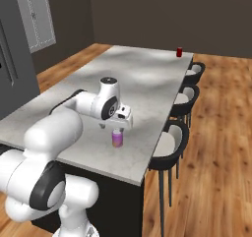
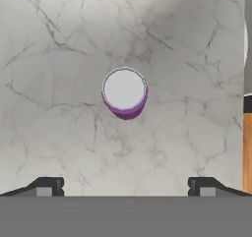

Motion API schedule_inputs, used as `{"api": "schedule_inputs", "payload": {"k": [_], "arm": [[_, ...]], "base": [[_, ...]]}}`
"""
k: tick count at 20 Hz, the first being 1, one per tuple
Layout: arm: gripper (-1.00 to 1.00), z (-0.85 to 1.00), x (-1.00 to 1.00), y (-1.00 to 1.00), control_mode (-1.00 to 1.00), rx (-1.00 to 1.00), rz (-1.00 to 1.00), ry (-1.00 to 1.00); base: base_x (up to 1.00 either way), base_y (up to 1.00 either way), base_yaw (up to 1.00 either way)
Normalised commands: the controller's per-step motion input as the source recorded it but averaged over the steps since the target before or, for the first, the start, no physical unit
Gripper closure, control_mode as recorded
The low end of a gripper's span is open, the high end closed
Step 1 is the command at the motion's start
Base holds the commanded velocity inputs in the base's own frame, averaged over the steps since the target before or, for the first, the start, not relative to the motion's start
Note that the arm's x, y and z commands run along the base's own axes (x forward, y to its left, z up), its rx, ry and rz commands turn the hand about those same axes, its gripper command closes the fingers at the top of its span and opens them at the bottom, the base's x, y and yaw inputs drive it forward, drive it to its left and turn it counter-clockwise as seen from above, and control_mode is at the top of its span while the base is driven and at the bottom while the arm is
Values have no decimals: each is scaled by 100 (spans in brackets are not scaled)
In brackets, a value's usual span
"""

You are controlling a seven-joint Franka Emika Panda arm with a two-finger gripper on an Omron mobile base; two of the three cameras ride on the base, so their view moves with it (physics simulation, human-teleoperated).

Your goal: Four empty soda cans are scattered around the kitchen. Gather all the cans and cluster them next to the stove for recycling.

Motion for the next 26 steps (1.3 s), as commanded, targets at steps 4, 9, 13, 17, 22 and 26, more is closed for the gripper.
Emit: {"api": "schedule_inputs", "payload": {"k": [4, 9, 13, 17, 22, 26], "arm": [[-100, -24, 32, -2, -100, 0, 0, 0], [-100, -15, 38, -1, -100, 0, 0, 7], [-100, -14, 39, -4, -100, 0, 0, 9], [-100, -21, 33, -3, -100, 0, 0, 4], [-100, -22, 28, -1, -100, 0, 0, 0], [-100, -31, 14, 0, -100, 0, 0, 0]], "base": [[0, 0, 0], [0, 0, 0], [0, 0, 0], [0, 0, 0], [0, 0, 0], [0, 0, 0]]}}
